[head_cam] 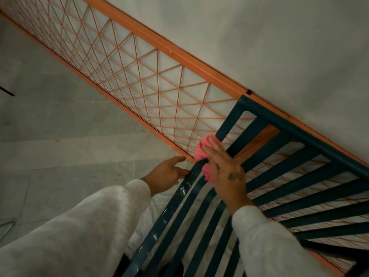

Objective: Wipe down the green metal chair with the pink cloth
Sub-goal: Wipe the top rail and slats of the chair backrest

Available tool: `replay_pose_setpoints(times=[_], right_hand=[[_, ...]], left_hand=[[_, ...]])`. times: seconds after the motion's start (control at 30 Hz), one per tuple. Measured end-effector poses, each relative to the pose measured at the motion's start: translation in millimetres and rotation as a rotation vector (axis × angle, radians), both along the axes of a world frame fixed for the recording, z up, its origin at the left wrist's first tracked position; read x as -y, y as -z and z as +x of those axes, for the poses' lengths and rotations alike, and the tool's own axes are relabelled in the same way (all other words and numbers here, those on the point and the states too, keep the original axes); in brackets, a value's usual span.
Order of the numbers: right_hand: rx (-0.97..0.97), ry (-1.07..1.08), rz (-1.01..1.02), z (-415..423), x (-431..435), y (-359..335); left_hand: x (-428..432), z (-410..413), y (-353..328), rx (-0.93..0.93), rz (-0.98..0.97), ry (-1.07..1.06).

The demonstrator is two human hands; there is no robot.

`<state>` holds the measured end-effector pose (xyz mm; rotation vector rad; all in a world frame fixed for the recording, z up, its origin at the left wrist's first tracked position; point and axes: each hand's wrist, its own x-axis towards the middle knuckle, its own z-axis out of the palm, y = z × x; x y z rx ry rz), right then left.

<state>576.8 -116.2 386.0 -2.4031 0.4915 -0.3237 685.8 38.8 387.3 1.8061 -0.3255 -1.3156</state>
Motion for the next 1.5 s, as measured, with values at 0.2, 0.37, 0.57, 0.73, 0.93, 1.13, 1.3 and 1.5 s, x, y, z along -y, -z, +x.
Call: replay_pose_setpoints(times=[0.2,0.37,0.57,0.73,0.93,1.13,1.3,1.5], right_hand=[[-0.099,-0.104,0.255,-45,-68,49],[-0.227,-0.378,0.183,-35,-23,24],[-0.131,-0.216,-0.135,-15,-3,21],[-0.089,-0.091,0.123,-44,-82,41],[-0.28,-0.304,0.262,-45,-51,26],[-0.01,0.099,0.287,-12,-27,-9],[0.238,0.663,0.62,-10,-45,-11],[0.001,0.697,0.933,-15,-71,3]], left_hand=[[-32,-7,14,-0.032,0.059,-0.027],[-59,-20,19,-0.244,-0.015,-0.123],[-69,-28,29,-0.257,-0.069,-0.169],[-77,-33,35,-0.218,-0.096,-0.129],[-86,-36,38,-0.284,-0.137,-0.14],[-95,-40,39,-0.281,-0.123,-0.173],[-98,-43,43,-0.36,-0.159,-0.214],[-101,-43,45,-0.33,-0.143,-0.19]])
